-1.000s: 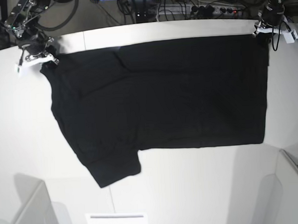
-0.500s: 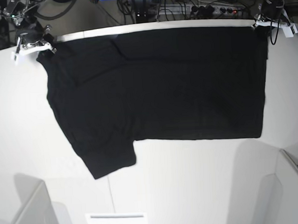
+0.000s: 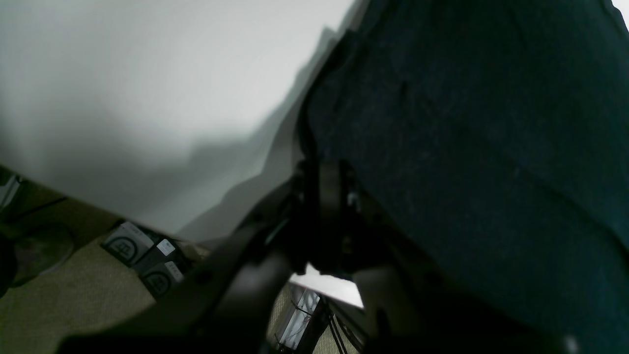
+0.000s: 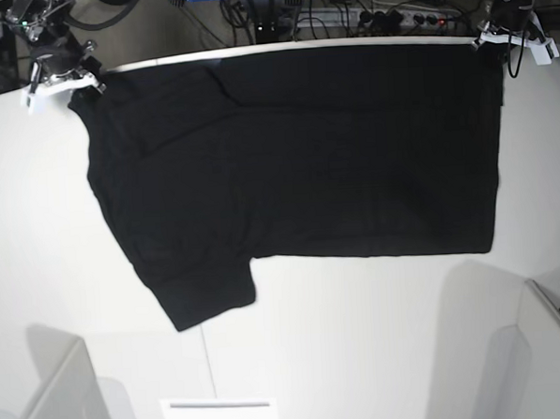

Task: Fold the T-shirt properly
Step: 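Pull the shirt toward the robot with both grippers, straightening it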

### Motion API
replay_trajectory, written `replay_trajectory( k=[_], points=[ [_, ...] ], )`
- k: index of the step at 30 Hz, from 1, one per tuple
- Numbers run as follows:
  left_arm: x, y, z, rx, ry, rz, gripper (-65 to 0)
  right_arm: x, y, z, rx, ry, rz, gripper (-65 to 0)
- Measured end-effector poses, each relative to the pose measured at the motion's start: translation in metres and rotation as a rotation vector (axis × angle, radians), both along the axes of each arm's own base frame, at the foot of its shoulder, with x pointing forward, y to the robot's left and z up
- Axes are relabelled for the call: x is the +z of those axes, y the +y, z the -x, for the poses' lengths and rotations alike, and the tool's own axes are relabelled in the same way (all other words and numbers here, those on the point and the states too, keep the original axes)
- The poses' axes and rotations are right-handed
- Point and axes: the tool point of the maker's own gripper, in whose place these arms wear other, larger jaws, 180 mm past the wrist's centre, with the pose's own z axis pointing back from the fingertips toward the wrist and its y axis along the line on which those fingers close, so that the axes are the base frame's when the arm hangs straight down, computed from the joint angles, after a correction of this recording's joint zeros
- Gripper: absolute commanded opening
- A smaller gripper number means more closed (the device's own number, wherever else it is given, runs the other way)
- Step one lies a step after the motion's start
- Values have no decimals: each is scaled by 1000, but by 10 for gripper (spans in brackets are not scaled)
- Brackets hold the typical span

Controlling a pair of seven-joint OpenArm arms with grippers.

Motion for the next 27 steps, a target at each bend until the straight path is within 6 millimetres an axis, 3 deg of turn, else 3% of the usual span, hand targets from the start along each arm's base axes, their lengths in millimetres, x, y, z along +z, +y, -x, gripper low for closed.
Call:
replay_trajectory(
  k=[10, 12, 15, 17, 21, 24, 27],
  points=[
    [0, 0, 2, 2, 0, 0, -650, 0, 0, 0, 2, -1, 1, -650],
    [0, 0, 1, 3, -2, 1, -487, 0, 0, 0, 2, -1, 1, -624],
    [5, 4, -2, 9, -28, -7, -276, 2, -1, -2, -4, -12, 3, -429],
    [7, 6, -2, 13, -36, -15, -193, 4, -3, -4, -6, -22, 11, -333],
    [9, 6, -4, 12, -40, -19, -148, 6, -7, -3, -15, -28, 18, -318],
    [9, 8, -4, 13, -42, -23, -146, 8, -28, 14, -67, 9, 64, -315],
    [9, 8, -3, 13, -38, -24, -146, 19, -35, 30, -92, 46, 87, -312]
  ],
)
